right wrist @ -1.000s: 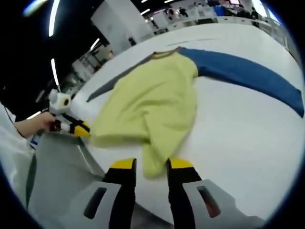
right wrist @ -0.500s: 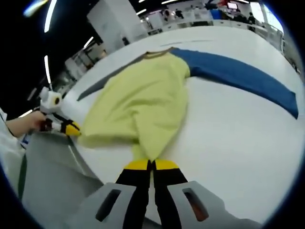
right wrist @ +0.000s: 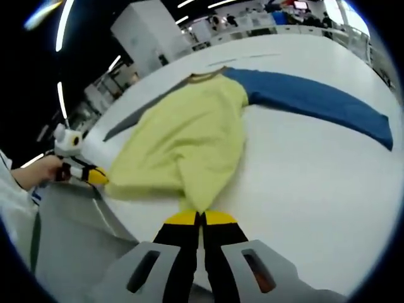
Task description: Fold the garment on the visible template until the final outline fits inside the template.
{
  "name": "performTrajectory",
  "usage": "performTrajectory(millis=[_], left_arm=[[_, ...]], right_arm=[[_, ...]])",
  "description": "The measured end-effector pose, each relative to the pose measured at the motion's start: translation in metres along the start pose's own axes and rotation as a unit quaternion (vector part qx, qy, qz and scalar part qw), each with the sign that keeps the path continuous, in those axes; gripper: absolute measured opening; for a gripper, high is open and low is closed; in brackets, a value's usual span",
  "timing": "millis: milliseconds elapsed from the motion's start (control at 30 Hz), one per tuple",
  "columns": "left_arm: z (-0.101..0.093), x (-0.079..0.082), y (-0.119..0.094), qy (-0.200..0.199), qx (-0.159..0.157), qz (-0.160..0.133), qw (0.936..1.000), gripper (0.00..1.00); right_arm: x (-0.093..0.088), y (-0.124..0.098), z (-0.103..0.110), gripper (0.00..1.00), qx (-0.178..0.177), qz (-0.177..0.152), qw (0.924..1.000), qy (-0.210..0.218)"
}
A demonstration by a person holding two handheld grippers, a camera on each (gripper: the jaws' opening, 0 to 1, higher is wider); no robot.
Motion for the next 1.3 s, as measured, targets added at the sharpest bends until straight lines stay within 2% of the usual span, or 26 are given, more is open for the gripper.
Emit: performTrajectory(millis=[367, 700, 1000, 1300], left_arm=[[0.000, 0.008, -0.024, 0.003, 0.004, -0.024, 0.9997, 0.00], [-0.004, 0.009, -0.034, 0.013, 0.008, -0.037, 0.9992, 0.00], [-0.006, 0.020, -0.048, 0.027, 0.009, -0.046, 0.9985, 0.00], [-0.002, 0.040, -0.056, 0.041, 0.017, -0.032, 0.9985, 0.00]], right_arm=[[0.003, -0.017, 0.006, 0.02, 0.001, -0.018, 0.9998, -0.006], [0.003, -0.024, 0.016, 0.02, 0.013, -0.028, 0.9995, -0.008], [0.024, -0.035, 0.020, 0.02, 0.031, -0.074, 0.9967, 0.009], [0.048, -0.036, 0.017, 0.02, 0.033, -0.104, 0.9937, 0.025]])
Point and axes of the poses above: the point that each gripper's makers call its tool centre point, and the gripper's own axes: y roughly forward along the fingers, z roughly to its left, x roughly out of its top, the point moved 7 cm from there along -y, roughly backward along the fingers, and after that the axes turned 5 degrees about z, right-handed, at the moved point
